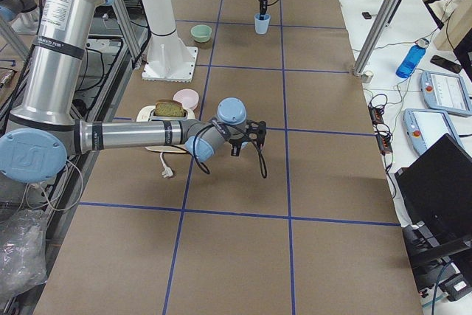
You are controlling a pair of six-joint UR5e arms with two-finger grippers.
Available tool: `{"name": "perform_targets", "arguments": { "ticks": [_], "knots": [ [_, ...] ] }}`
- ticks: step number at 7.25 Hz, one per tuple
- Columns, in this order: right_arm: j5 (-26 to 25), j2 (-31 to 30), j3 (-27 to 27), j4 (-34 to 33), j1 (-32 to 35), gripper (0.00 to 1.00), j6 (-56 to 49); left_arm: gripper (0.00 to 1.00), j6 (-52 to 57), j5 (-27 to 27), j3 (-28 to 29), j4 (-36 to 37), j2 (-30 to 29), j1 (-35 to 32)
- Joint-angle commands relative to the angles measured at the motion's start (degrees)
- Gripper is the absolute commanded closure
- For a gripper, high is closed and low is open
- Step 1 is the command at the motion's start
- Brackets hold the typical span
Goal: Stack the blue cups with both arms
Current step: 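Carry the cup toward center with the left gripper while the right lifts its cup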
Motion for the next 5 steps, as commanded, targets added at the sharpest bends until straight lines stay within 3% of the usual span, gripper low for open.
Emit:
{"name": "perform_targets", "arguments": {
  "ticks": [1, 3, 5],
  "knots": [
    [0.7, 11.9, 0.4, -14.4, 2.9, 1.00, -2.4, 1.00, -5.9, 4.3, 7.0, -7.1, -3.2, 5.1],
    [-1.0, 18.6, 0.8, -28.0, 6.0, 1.00, -14.0, 1.00, -8.0, 7.1, 12.1, -11.5, -5.3, 8.3],
    [-5.5, 20.3, 1.2, -31.6, 7.0, 1.00, -20.9, 1.00, -8.1, 8.3, 13.6, -12.4, -6.1, 10.3]
  ]
}}
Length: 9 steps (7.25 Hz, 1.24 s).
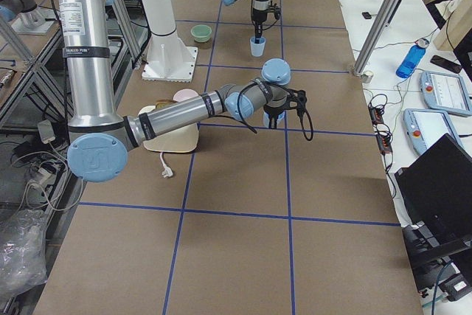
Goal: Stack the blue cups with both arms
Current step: 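Carry the cup toward center with the left gripper while the right lifts its cup, then lower the cup at table center and open the left gripper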
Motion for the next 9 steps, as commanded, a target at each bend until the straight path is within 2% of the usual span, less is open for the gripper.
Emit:
{"name": "perform_targets", "arguments": {
  "ticks": [1, 9],
  "knots": [
    [-3.0, 2.7, 0.2, -4.6, 0.7, 1.00, -5.8, 1.00, -0.2, 2.7, 1.1, -1.0, -0.5, 2.5],
    [-3.2, 3.6, 0.5, -5.8, 0.7, 1.00, -6.2, 1.00, 0.0, 3.3, 3.2, -1.2, -2.6, 3.0]
  ]
}}
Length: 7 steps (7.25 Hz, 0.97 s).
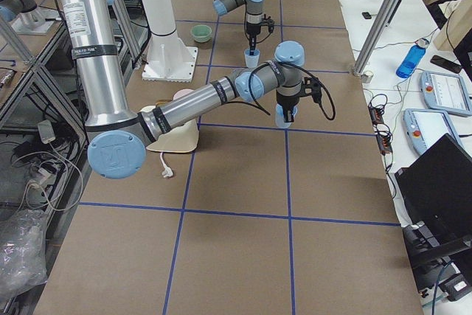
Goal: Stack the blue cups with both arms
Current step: 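Lower the cup at table center and open the left gripper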
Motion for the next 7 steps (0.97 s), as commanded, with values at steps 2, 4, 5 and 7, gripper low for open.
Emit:
{"name": "perform_targets", "arguments": {
  "ticks": [2, 4, 5, 7],
  "knots": [
    [0.0, 0.1, 0.0, 0.0, 0.2, 1.00, 0.0, 1.00, 0.2, 0.7, 0.2, -1.6, 0.4, 0.1],
    [0.0, 0.1, 0.0, 0.0, -0.1, 1.00, 0.0, 0.62, 0.2, 1.9, 2.9, -5.7, 0.5, 0.8],
    [0.0, 0.2, 0.0, 0.1, 0.0, 1.00, 0.0, 0.30, 0.1, 2.5, 4.3, -8.9, 0.5, 0.9],
    [0.0, 0.2, 0.0, 0.0, 0.1, 1.00, 0.0, 0.03, -0.1, 2.5, 3.6, -9.6, 0.8, 0.9]
  ]
}}
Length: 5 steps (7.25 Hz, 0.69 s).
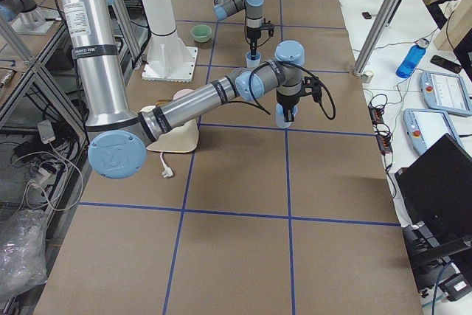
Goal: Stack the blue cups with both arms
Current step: 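Lower the cup at table center and open the left gripper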
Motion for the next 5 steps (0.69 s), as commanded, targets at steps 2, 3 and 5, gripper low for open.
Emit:
{"name": "perform_targets", "arguments": {
  "ticks": [2, 3, 5],
  "knots": [
    [0.2, 0.3, 0.0, -0.2, 0.0, 1.00, 0.0, 0.03, 0.0, -0.5, -5.0, 0.6, 0.6, -0.6],
    [0.2, 2.7, 0.1, -3.4, 0.0, 1.00, 0.0, 0.02, 0.1, -3.9, -10.2, 3.2, 3.1, -2.2],
    [-0.9, 13.1, 1.3, -15.8, -0.5, 1.00, 1.0, 0.03, 4.7, -14.9, -20.1, 9.3, 8.1, -11.6]
  ]
}}
